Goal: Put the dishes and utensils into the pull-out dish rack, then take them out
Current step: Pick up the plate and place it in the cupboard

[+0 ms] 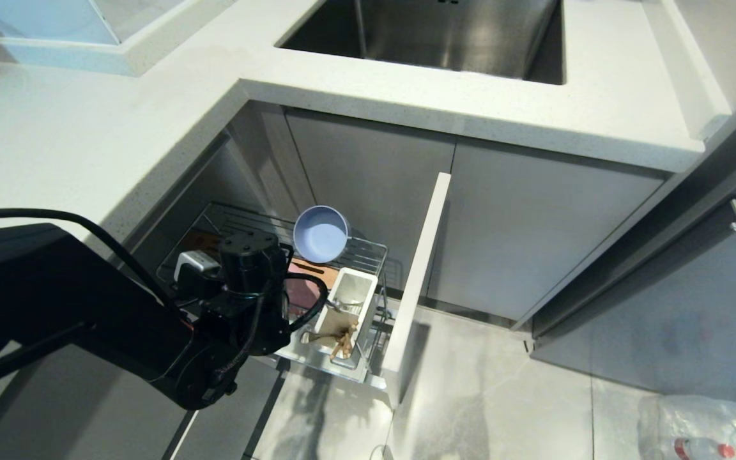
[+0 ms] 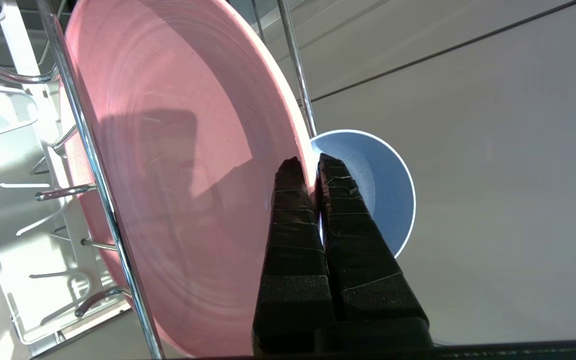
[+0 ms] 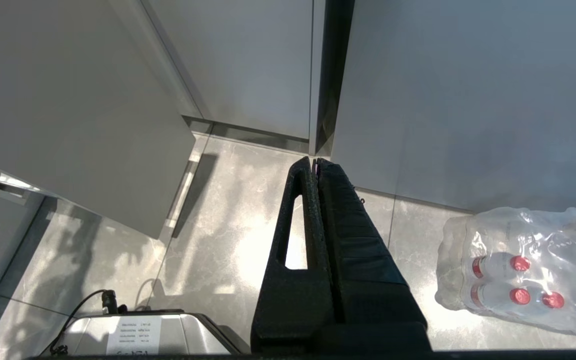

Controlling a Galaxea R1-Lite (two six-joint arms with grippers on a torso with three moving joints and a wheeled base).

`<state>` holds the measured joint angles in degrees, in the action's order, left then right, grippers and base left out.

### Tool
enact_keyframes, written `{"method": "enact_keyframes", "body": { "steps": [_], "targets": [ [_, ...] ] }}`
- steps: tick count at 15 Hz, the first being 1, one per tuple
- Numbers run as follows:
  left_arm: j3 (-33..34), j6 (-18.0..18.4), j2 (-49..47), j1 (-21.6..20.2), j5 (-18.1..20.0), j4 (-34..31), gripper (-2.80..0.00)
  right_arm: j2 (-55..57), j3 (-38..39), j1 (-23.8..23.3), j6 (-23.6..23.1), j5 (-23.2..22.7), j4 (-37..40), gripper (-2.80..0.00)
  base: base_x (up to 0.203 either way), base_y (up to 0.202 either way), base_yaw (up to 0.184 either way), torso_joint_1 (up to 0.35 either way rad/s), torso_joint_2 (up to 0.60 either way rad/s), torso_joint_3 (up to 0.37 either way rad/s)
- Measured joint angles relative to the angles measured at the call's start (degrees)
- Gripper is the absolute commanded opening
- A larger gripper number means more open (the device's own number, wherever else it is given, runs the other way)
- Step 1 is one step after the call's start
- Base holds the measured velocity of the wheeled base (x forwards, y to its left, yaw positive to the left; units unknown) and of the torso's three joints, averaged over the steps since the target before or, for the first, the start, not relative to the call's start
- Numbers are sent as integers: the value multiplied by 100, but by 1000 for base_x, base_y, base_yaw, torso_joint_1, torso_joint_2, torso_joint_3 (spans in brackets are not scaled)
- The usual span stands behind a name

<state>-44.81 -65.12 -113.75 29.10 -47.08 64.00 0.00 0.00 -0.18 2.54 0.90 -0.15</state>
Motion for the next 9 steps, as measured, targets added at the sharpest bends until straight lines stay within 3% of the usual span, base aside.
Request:
{"method": "enact_keyframes", "body": {
  "steps": [9],
  "targets": [
    [-2,-15,-69,-7,22,-61,-280,0,0,0,0,0,-1,-280,0,0,0,0,0,0]
  ]
}}
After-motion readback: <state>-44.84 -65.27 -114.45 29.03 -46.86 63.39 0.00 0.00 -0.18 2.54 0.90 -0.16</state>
